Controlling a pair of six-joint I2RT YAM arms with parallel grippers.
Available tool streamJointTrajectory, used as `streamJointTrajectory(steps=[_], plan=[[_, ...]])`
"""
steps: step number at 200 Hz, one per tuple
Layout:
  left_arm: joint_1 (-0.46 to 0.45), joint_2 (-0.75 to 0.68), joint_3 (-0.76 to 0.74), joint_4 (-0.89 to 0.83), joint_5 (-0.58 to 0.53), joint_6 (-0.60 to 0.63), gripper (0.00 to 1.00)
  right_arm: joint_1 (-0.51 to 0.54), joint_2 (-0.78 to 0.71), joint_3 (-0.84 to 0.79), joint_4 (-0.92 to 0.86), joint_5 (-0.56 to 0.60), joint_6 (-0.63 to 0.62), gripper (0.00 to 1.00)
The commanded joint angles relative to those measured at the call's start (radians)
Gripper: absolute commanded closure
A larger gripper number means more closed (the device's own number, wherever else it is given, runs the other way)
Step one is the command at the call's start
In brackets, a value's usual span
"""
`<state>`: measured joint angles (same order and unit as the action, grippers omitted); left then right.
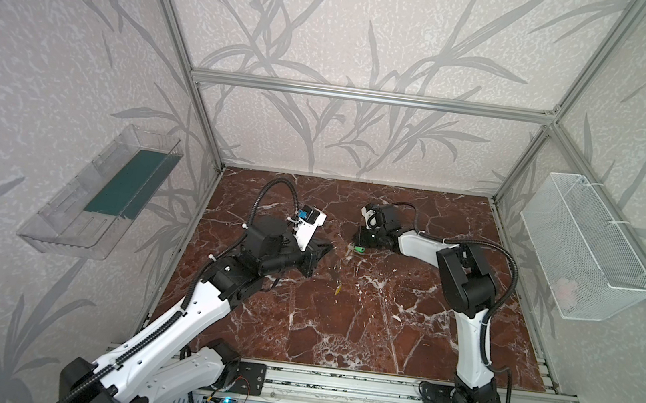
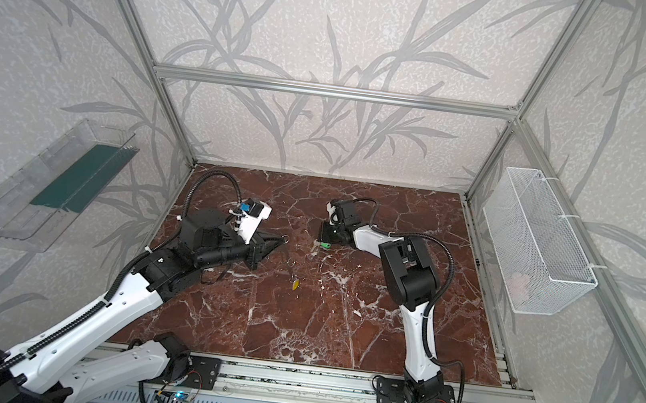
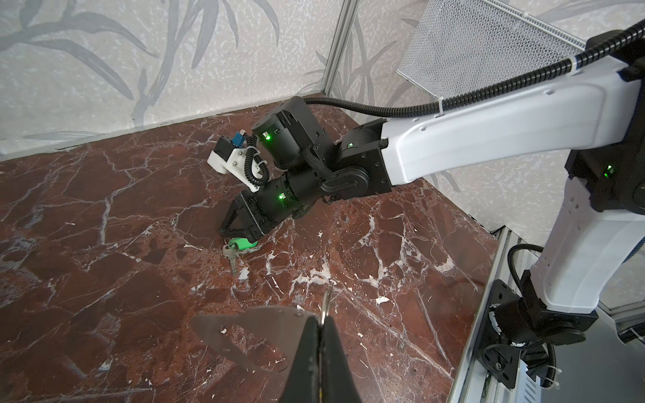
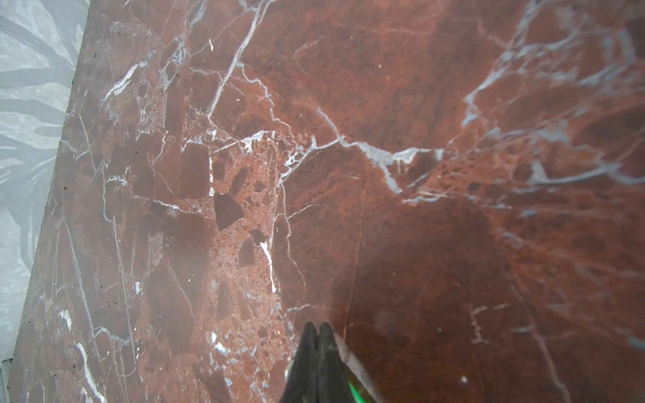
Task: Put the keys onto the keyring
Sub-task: 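Close the right gripper on the green tag and hold it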
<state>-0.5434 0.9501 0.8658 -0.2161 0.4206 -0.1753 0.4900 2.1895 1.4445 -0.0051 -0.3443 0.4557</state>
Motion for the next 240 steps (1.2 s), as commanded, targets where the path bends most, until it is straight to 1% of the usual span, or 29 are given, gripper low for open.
streamJointTrajectory(steps=[1,8,30,59,89,125,169,198,240], plan=[[-0.004,-0.025,0.009,0.014,0.000,0.007,1.00,-0.004,-0.017,0.015,-0.009,-0.015,-0.017,1.00],[-0.003,-0.024,0.008,0.014,0.002,0.008,1.00,-0.004,-0.019,0.016,-0.013,-0.015,-0.021,1.00],[-0.003,-0.022,0.008,0.015,0.004,0.005,1.00,-0.005,-0.020,0.011,-0.018,-0.013,-0.026,0.91],[-0.003,-0.019,0.007,0.016,0.006,0.004,1.00,-0.004,-0.026,-0.001,-0.018,-0.009,-0.029,0.83],[-0.003,-0.017,0.006,0.020,0.010,0.002,1.00,-0.005,-0.034,-0.016,-0.021,0.000,-0.037,0.79],[-0.003,-0.017,0.005,0.023,0.013,-0.001,1.00,-0.006,-0.037,-0.027,-0.025,0.002,-0.041,0.79],[-0.004,-0.016,0.003,0.024,0.015,0.000,1.00,-0.006,-0.040,-0.042,-0.018,-0.002,-0.040,0.83],[-0.003,-0.014,0.002,0.025,0.015,0.000,1.00,-0.005,-0.040,-0.047,-0.016,-0.005,-0.040,0.86],[-0.003,-0.012,0.002,0.027,0.016,-0.002,1.00,-0.005,-0.043,-0.048,-0.014,-0.009,-0.041,0.93]])
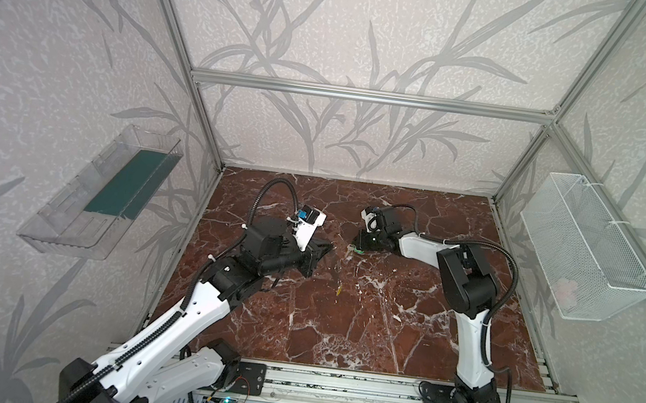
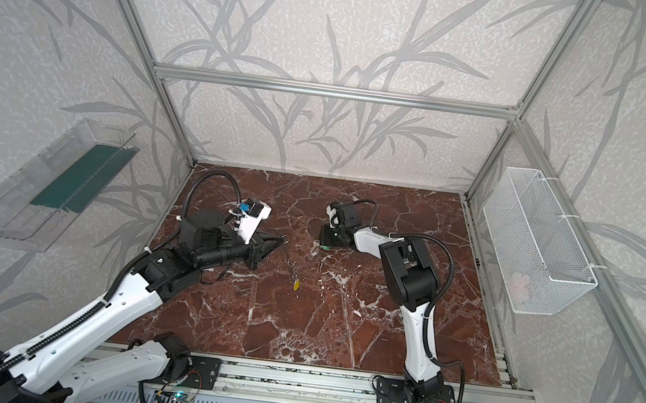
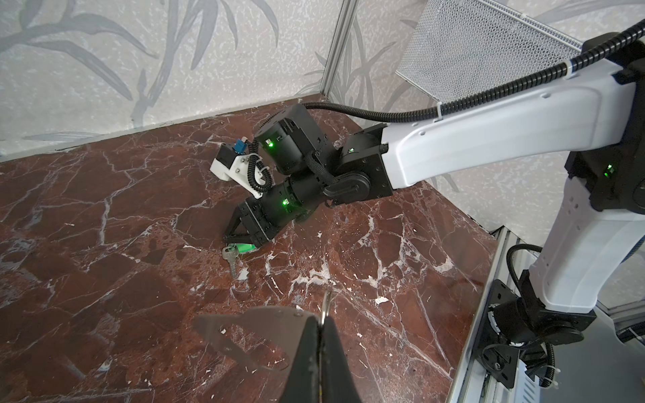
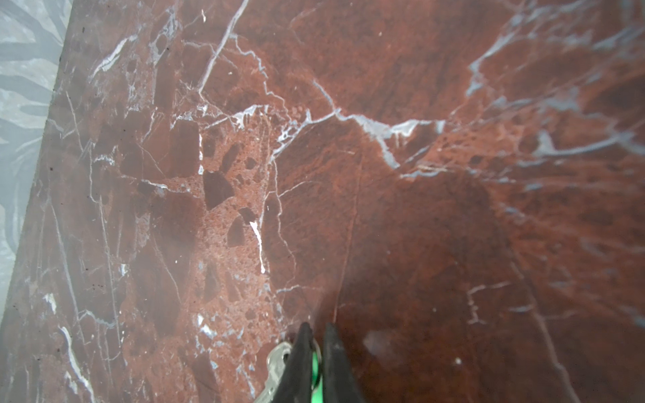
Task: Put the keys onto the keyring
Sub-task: 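Close the right gripper on the green tag and hold it, then lift the green-tagged key with the right gripper toward the left gripper's plate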
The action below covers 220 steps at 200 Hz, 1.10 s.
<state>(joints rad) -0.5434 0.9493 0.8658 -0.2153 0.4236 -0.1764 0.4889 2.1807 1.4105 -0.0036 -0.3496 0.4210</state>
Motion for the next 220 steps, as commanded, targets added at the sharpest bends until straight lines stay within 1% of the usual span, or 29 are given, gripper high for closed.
streamJointTrajectory(steps=[1,26,57,115,157,220], plan=[[-0.003,-0.011,0.001,0.025,0.013,0.000,1.00,-0.004,-0.034,-0.014,-0.015,-0.004,-0.006,0.93],[-0.003,-0.013,0.002,0.025,0.011,-0.001,1.00,-0.005,-0.045,-0.016,-0.017,-0.004,-0.011,1.00],[-0.003,-0.012,0.004,0.030,0.009,-0.006,1.00,-0.008,-0.115,-0.035,-0.031,-0.011,-0.036,1.00],[-0.003,0.035,0.028,0.057,-0.003,-0.029,1.00,-0.041,-0.368,-0.113,-0.082,-0.075,-0.115,1.00],[-0.009,0.082,0.077,0.074,-0.024,-0.040,1.00,-0.064,-0.560,-0.152,-0.123,-0.122,-0.178,1.00],[-0.042,0.153,0.147,0.114,-0.023,-0.042,1.00,-0.074,-0.789,-0.219,-0.116,-0.212,-0.269,1.00]])
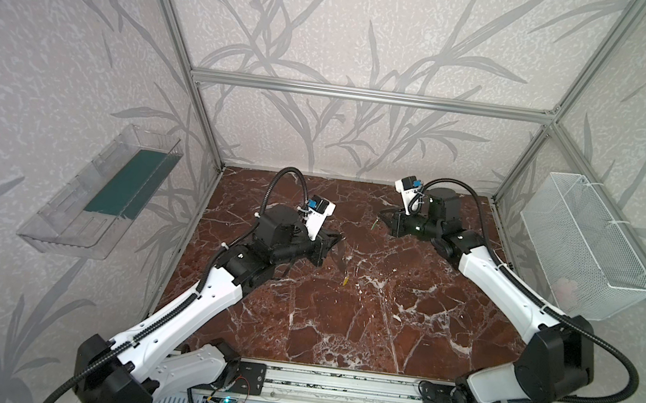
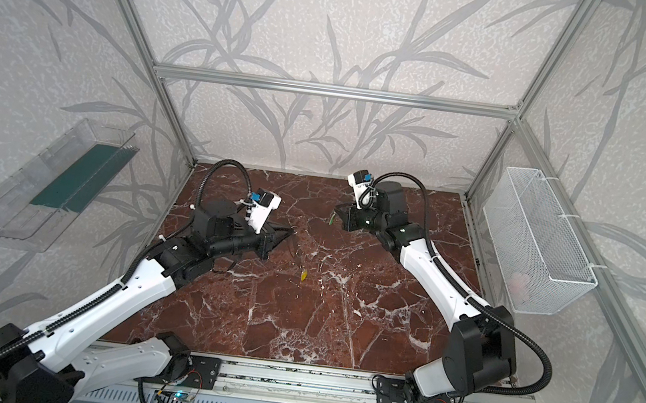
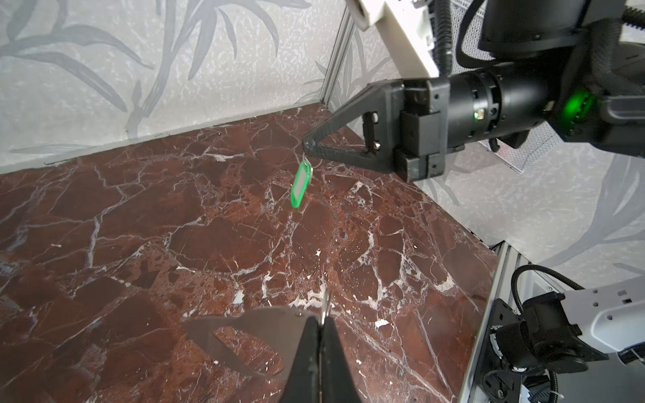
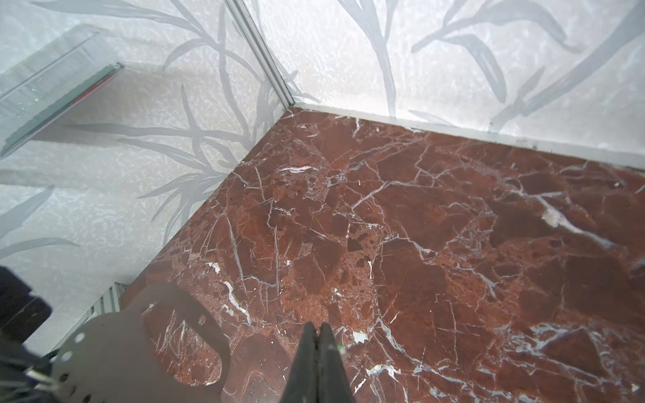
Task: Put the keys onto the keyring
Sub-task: 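Lift the green-tagged key with the right gripper toward the left gripper's plate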
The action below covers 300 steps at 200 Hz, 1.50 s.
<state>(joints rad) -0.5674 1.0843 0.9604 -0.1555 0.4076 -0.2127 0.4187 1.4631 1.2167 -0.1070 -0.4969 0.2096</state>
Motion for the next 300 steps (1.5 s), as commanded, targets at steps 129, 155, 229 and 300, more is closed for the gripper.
streamJointTrajectory(steps=[129,155,229,300], plan=[[-0.133,0.048,0.133,0.051,-0.148,0.075,1.00,-0.004,-0.242,-0.116,0.097,-0.326,-0.091,1.00],[-0.153,0.046,0.146,0.045,-0.189,0.089,1.00,-0.005,-0.254,-0.117,0.106,-0.351,-0.088,1.00],[-0.181,0.049,0.156,0.052,-0.211,0.097,1.00,0.005,-0.257,-0.126,0.172,-0.414,-0.035,1.00],[-0.198,0.049,0.159,0.057,-0.218,0.101,1.00,0.049,-0.230,-0.112,0.181,-0.412,-0.036,1.00]])
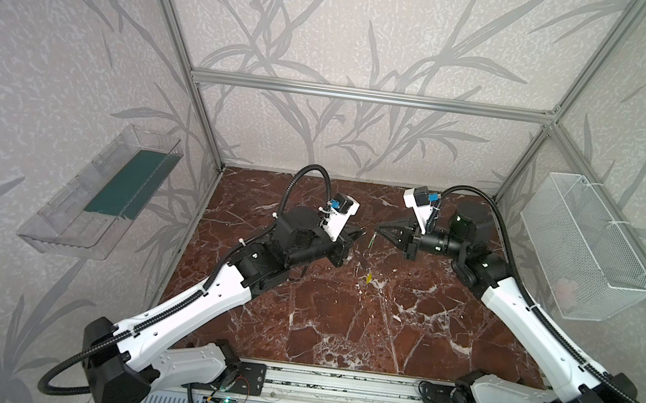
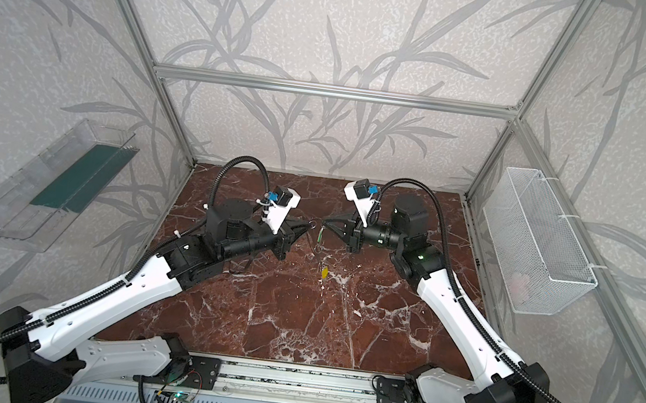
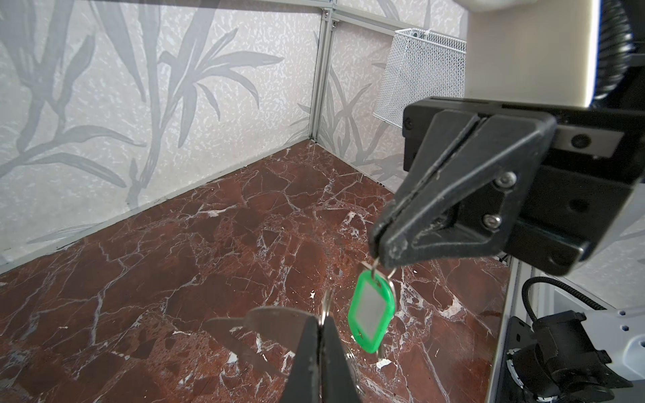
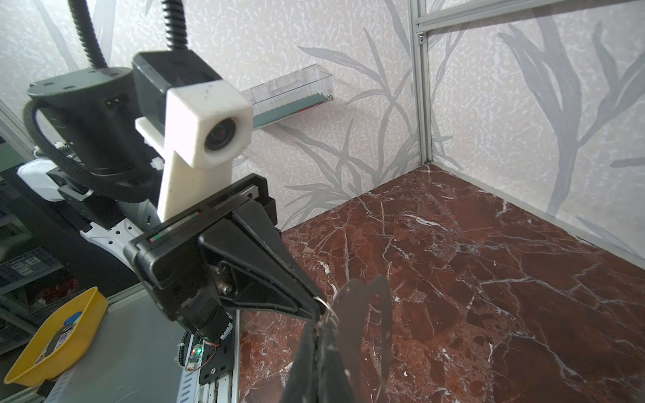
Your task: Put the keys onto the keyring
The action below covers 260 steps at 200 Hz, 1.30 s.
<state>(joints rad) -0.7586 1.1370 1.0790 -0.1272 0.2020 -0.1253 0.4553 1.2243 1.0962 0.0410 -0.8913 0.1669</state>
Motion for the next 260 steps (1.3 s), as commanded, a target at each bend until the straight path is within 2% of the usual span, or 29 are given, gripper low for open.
streamJointTrajectory(steps=[1,260], plan=[[-0.007,-0.004,0.040,0.028,-0.012,0.014,1.00,0.013,0.009,0.009,0.033,-0.018,0.006,1.00],[-0.022,-0.023,0.031,0.024,0.026,0.026,1.00,0.028,0.038,0.027,0.020,0.044,0.003,1.00]])
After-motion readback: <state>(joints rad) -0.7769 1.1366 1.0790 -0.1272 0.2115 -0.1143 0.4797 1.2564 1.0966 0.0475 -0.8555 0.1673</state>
